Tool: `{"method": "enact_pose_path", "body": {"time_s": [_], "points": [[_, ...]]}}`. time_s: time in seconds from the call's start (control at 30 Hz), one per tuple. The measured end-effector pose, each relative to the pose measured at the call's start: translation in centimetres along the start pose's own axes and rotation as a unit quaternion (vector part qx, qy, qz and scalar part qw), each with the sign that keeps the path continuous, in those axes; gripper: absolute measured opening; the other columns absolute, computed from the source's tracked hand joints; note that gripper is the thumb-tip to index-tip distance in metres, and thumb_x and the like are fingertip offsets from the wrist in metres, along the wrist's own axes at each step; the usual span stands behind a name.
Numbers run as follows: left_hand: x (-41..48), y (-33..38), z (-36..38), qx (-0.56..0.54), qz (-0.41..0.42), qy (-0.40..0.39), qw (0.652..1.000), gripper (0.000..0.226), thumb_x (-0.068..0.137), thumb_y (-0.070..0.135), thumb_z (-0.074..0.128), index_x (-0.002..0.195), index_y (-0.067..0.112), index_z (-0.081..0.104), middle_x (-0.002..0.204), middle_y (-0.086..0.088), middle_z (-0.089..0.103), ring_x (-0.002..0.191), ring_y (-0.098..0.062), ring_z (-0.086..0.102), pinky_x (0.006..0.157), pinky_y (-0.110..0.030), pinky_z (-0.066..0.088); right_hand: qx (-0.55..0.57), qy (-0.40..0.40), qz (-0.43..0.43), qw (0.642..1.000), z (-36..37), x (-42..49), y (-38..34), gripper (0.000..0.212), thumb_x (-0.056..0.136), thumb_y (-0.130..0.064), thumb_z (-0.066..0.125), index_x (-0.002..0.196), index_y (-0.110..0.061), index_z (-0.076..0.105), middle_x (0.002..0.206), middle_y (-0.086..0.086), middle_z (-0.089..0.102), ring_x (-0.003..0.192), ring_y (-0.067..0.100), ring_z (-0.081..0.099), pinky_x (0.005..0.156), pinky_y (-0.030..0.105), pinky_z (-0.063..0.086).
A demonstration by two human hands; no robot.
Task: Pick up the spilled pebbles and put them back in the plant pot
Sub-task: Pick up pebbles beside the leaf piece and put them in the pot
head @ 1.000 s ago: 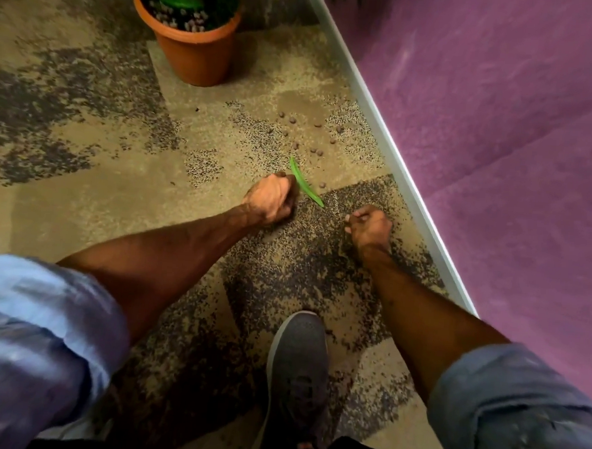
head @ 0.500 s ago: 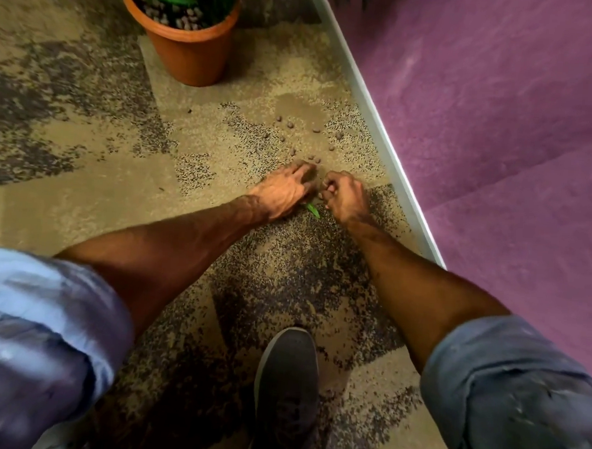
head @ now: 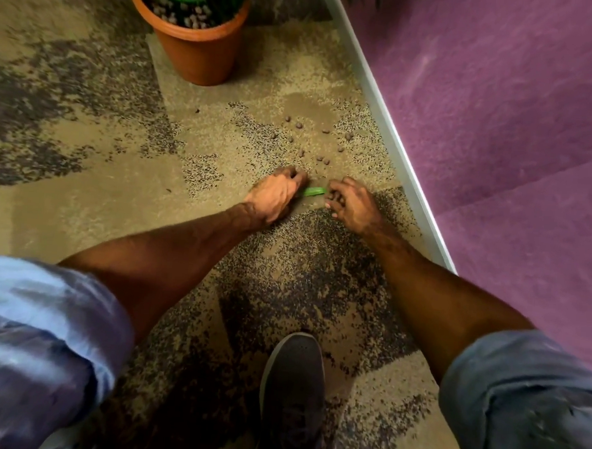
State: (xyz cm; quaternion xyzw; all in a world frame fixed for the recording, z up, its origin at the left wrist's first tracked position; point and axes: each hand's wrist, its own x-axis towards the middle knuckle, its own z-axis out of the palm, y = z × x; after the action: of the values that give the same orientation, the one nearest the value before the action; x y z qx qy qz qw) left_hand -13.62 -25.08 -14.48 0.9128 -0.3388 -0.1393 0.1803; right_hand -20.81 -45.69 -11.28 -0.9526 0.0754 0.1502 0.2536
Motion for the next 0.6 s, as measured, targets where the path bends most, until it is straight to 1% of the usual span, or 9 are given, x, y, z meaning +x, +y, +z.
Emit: {"method": "enact_pose_path", "body": {"time_s": [0.07, 0.1, 0.17, 0.23, 0.27, 0.3, 0.4, 0.5, 0.6], "points": [[-0.4, 0.0, -0.4, -0.084, -0.068, 0.018, 0.994, 0.024, 0.107, 0.011, 0.047, 0.13, 0.011, 0.053, 0.111, -0.011, 0.063, 0.078, -0.021, 0.062, 0.061, -0.031, 0.054, 0.028, 0.036, 0.037, 0.998, 0.3, 0.0, -0.1, 0.021, 0.1, -0.011, 0.065, 0.121, -0.01, 0.07, 0.124, 0.01, 0.064, 0.109, 0.026, 0.065, 0.096, 0.04, 0.06], [-0.7, 0.0, -0.8, -0.132, -0.1, 0.031, 0.986, 0.019, 0.106, 0.009, 0.047, 0.121, 0.007, 0.058, 0.105, -0.015, 0.067, 0.078, -0.026, 0.067, 0.063, -0.035, 0.058, 0.059, 0.05, 0.068, 0.995, 0.4, 0.0, -0.3, 0.016, 0.099, -0.008, 0.066, 0.113, -0.009, 0.072, 0.117, 0.01, 0.068, 0.105, 0.026, 0.067, 0.092, 0.035, 0.061], [-1.1, -0.3, -1.3, -0.218, -0.143, 0.069, 0.963, 0.014, 0.102, 0.001, 0.055, 0.109, -0.003, 0.066, 0.098, -0.025, 0.073, 0.074, -0.019, 0.072, 0.067, -0.032, 0.061, 0.19, 0.07, 0.143, 0.969, 0.3, 0.3, -0.8, 0.011, 0.095, 0.001, 0.068, 0.102, -0.006, 0.072, 0.107, 0.011, 0.073, 0.094, 0.025, 0.07, 0.078, 0.022, 0.062], [-1.7, -0.6, -2.1, -0.293, -0.19, 0.098, 0.932, 0.011, 0.095, -0.003, 0.064, 0.101, -0.006, 0.073, 0.098, -0.024, 0.077, 0.077, -0.013, 0.073, 0.071, -0.029, 0.061, 0.297, 0.088, 0.195, 0.931, 0.1, 0.7, -1.5, 0.019, 0.09, 0.004, 0.074, 0.11, 0.002, 0.073, 0.113, 0.018, 0.075, 0.1, 0.028, 0.074, 0.085, 0.031, 0.064], [-1.8, -0.8, -2.7, -0.32, -0.227, 0.108, 0.913, 0.01, 0.092, -0.001, 0.069, 0.1, -0.003, 0.075, 0.101, -0.019, 0.079, 0.085, -0.017, 0.074, 0.077, -0.031, 0.062, 0.337, 0.09, 0.213, 0.913, 0.0, 0.9, -2.0, 0.027, 0.088, 0.004, 0.077, 0.115, 0.005, 0.073, 0.116, 0.02, 0.075, 0.102, 0.031, 0.076, 0.088, 0.038, 0.064], [-1.8, -1.0, -3.2, -0.355, -0.273, 0.117, 0.886, 0.011, 0.09, 0.001, 0.074, 0.101, -0.001, 0.077, 0.104, -0.015, 0.08, 0.092, -0.021, 0.075, 0.083, -0.033, 0.063, 0.383, 0.09, 0.225, 0.891, -0.2, 1.1, -2.6, 0.032, 0.087, 0.003, 0.078, 0.118, 0.005, 0.072, 0.116, 0.021, 0.075, 0.098, 0.031, 0.077, 0.084, 0.037, 0.066], [-1.4, -2.5, -5.4, -0.468, -0.378, 0.163, 0.782, 0.018, 0.087, 0.006, 0.082, 0.104, -0.001, 0.079, 0.112, -0.014, 0.08, 0.096, -0.018, 0.072, 0.094, -0.037, 0.062, 0.504, 0.07, 0.214, 0.834, -0.6, 2.1, -5.6, 0.036, 0.087, 0.007, 0.075, 0.123, 0.009, 0.069, 0.115, 0.026, 0.075, 0.079, 0.024, 0.077, 0.065, 0.027, 0.066], [-1.2, -4.4, -8.4, -0.526, -0.403, 0.216, 0.717, 0.019, 0.089, 0.007, 0.081, 0.106, -0.001, 0.078, 0.115, -0.018, 0.078, 0.092, -0.02, 0.066, 0.098, -0.044, 0.06, 0.551, 0.044, 0.193, 0.81, -0.7, 4.0, -9.8, 0.03, 0.089, 0.01, 0.072, 0.119, 0.009, 0.071, 0.113, 0.026, 0.075, 0.069, 0.019, 0.077, 0.069, 0.028, 0.065], [-1.4, -6.5, -11.8, -0.531, -0.426, 0.293, 0.671, 0.021, 0.088, 0.009, 0.082, 0.107, 0.0, 0.081, 0.106, -0.017, 0.08, 0.087, -0.022, 0.07, 0.093, -0.045, 0.063, 0.58, 0.031, 0.159, 0.798, -1.0, 6.5, -14.8, 0.027, 0.089, 0.01, 0.072, 0.116, 0.011, 0.071, 0.104, 0.019, 0.077, 0.063, 0.014, 0.077, 0.069, 0.022, 0.065]]}}
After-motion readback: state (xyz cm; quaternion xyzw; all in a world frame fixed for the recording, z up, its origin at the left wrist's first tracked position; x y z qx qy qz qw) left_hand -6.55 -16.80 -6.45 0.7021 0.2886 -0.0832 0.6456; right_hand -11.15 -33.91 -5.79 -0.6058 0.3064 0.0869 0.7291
